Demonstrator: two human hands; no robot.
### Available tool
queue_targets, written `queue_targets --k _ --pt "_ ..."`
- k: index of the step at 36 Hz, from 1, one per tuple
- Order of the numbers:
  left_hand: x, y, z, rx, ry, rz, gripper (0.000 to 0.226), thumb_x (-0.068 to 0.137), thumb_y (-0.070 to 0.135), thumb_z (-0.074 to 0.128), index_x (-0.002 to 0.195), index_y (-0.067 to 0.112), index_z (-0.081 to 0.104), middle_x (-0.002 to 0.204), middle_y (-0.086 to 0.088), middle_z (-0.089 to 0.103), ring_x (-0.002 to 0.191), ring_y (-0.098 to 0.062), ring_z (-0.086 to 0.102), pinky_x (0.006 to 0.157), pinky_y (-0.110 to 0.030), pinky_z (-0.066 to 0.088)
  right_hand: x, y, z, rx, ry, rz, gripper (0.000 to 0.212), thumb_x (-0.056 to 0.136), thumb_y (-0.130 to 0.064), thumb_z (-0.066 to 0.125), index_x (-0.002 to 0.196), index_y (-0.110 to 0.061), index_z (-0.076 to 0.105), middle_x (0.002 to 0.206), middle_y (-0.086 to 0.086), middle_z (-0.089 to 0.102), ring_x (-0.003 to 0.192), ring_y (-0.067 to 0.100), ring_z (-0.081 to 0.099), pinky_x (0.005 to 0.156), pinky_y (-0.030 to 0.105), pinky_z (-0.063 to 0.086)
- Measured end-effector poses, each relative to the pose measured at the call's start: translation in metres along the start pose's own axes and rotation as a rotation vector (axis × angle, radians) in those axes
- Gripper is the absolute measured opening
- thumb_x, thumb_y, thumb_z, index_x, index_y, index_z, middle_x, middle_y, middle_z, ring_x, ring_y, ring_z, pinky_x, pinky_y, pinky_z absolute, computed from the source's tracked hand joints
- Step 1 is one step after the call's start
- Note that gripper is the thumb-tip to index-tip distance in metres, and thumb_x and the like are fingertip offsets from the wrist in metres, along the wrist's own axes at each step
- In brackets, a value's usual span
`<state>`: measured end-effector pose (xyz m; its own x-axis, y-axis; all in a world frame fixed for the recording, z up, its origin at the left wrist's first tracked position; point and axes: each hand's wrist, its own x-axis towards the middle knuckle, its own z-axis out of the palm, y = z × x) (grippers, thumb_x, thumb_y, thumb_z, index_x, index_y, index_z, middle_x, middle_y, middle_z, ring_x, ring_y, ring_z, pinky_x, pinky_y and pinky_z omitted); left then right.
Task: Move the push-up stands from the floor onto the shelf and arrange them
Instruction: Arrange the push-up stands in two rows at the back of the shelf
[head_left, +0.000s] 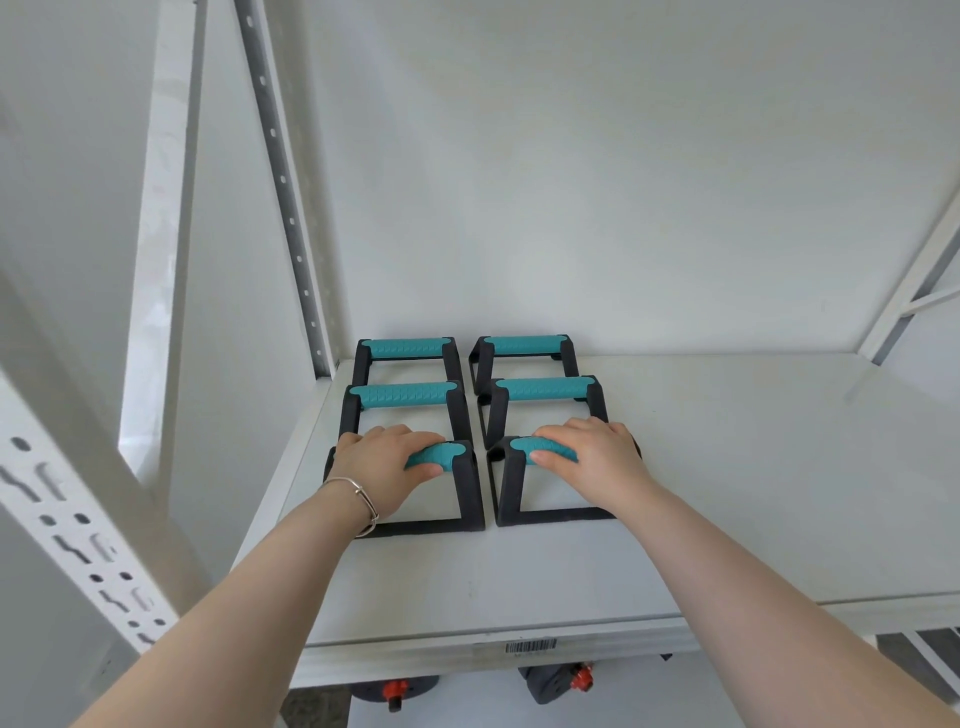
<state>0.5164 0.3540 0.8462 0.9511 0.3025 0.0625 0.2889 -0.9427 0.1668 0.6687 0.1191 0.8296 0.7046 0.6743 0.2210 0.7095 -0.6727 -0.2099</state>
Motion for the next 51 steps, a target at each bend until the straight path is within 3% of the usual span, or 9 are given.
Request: queue_targets --k 14,30,51 --pt "0.0010 -0.0019 0.0015 -0.010 -0.006 -0.006 0.039 0.096 0.053 0.041 0.135 0.047 0.043 0.116 0.013 0.057 0.110 -0.015 0.049 0.098 -0.039 0.035 0.0011 0.0007 0.0003 -0.015 0.003 0.000 0.037 0.094 -0.059 0.039 0.122 -0.043 0.057 0.099 -0.013 0.058 0.099 0.015 0.049 0.083 0.032 0.029" --pt "-0.0009 -0.0037 0.0052 0.004 0.053 0.028 0.039 0.096 0.053 0.039 0.135 0.047 0.042 0.116 0.015 0.058 0.109 -0.015 0.049 0.096 -0.039 0.035 -0.0011 -0.0005 0.0020 0.017 0.024 0.015 0.035 0.093 -0.059 0.042 0.119 -0.043 0.058 0.099 -0.013 0.060 0.100 0.015 0.051 0.092 0.035 0.034" --pt "-0.0001 -0.0043 0.0011 -0.019 -0.011 0.012 0.039 0.096 0.053 0.040 0.135 0.048 0.041 0.119 0.014 0.056 0.112 -0.015 0.048 0.100 -0.039 0.033 0.0006 -0.0027 -0.0032 0.032 -0.040 0.015 0.035 0.094 -0.057 0.042 0.121 -0.042 0.058 0.100 -0.013 0.058 0.104 0.016 0.049 0.094 0.037 0.034"
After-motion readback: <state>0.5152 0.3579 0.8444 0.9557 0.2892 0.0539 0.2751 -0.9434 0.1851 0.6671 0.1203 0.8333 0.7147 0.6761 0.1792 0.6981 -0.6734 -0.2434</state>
